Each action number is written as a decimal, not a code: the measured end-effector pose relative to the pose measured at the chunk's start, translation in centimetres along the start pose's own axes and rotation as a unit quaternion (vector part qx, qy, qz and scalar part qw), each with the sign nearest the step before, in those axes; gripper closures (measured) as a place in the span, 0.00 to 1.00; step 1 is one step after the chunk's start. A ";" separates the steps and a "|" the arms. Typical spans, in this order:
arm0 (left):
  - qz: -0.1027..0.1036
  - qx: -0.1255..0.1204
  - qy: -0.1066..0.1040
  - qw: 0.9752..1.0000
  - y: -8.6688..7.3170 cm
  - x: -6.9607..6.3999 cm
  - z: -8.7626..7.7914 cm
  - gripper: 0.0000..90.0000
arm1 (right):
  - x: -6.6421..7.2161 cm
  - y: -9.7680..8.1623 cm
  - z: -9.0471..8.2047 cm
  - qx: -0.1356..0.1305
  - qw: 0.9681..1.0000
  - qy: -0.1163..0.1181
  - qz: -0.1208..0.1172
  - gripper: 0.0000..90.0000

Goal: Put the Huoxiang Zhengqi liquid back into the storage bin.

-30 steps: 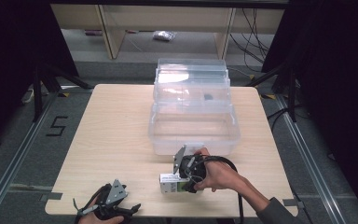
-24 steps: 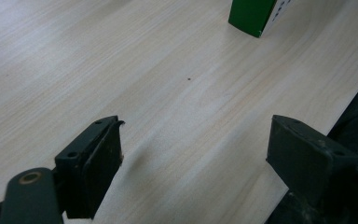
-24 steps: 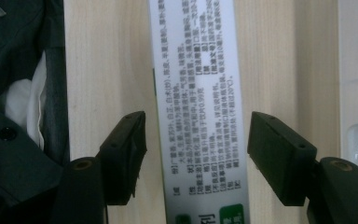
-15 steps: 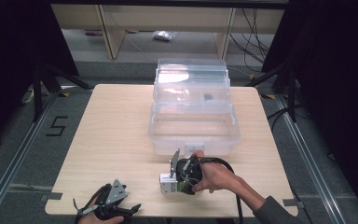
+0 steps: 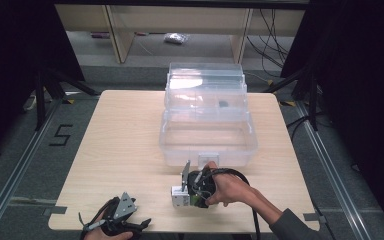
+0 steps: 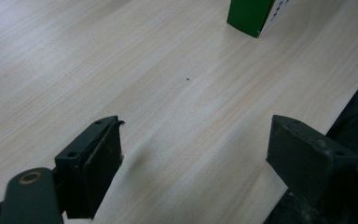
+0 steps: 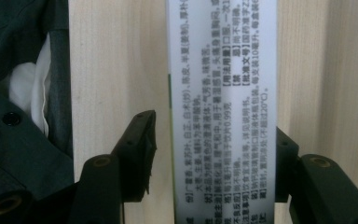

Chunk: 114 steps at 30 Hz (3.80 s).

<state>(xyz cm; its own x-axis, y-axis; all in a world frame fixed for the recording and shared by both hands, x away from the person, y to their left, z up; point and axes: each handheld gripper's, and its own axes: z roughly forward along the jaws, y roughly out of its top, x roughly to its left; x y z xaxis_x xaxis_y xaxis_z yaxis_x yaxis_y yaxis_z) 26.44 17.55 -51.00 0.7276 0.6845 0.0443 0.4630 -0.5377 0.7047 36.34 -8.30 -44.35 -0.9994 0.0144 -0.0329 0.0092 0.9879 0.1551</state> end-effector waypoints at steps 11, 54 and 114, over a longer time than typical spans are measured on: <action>0.000 0.000 0.000 1.000 0.0 0.0 0.0 0.19 | -0.3 0.4 0.5 0.008 1.000 -0.002 -0.027 0.61; -0.006 0.003 0.003 1.000 0.0 0.0 0.0 0.19 | -1.8 -3.5 -6.2 -0.026 1.000 -0.005 0.016 0.72; -0.005 0.003 -0.004 1.000 -0.1 -0.1 0.0 0.19 | -15.1 -8.1 -11.7 0.008 0.997 -0.024 0.079 0.72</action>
<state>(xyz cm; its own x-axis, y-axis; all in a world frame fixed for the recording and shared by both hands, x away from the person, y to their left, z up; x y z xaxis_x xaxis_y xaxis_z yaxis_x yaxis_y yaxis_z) 26.37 17.54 -51.07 0.7269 0.6859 0.0325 0.4730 -0.5345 0.7005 50.91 -18.29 -33.56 -0.9827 0.1764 -0.0564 0.1666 0.9750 0.1469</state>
